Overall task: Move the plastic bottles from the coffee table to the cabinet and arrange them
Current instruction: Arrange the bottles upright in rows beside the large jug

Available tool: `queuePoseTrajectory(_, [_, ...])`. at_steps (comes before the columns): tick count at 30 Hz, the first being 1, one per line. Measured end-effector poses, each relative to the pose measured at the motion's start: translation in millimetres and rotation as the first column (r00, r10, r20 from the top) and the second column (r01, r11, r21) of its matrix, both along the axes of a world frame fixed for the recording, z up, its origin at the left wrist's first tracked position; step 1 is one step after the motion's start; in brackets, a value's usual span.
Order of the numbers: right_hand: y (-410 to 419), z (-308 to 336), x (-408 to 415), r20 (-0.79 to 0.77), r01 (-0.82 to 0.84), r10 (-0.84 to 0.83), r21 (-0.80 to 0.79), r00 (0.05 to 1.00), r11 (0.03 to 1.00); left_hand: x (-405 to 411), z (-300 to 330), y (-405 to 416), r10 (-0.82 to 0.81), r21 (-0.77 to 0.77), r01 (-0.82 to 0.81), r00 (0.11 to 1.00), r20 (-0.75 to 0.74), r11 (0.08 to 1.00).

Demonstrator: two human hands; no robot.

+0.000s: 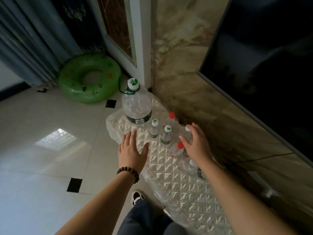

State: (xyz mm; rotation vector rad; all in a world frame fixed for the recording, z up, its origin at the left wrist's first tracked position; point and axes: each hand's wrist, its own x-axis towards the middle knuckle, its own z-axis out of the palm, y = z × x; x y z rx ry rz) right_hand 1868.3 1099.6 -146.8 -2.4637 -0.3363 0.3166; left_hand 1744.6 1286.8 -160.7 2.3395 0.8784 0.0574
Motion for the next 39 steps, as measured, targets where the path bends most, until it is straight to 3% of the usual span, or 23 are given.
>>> queuePoseTrajectory(14, [68.2,-70.2,109.6,0.004,-0.079,0.080,-0.086,0.997,0.993,98.4,-91.4,47.1,-0.063,-0.081,0.067,0.997,0.051,0.994])
queuePoseTrajectory(25, [69.5,-128.6,162.2,-0.112,-0.314,0.295,-0.244,0.949,0.917,143.9,-148.2,23.7,-0.071,-0.227,0.085,0.995,0.068,0.970])
queuePoseTrajectory(30, [70.6,-132.0,160.2,-0.116,-0.313,0.293,-0.237,0.949,0.920,146.4,-151.4,20.4,0.007,-0.255,0.020,0.994,0.107,0.967])
queuePoseTrajectory(35, [72.6,-127.9,160.7,-0.122,-0.336,0.315,-0.247,0.941,0.909,143.0,-145.9,37.3,0.185,-0.252,-0.137,0.967,0.176,0.958])
queuePoseTrajectory(39, [83.5,-121.5,164.1,-0.104,-0.351,0.338,-0.164,0.936,0.922,141.9,-147.0,51.7,0.241,-0.246,-0.192,0.953,0.184,0.950])
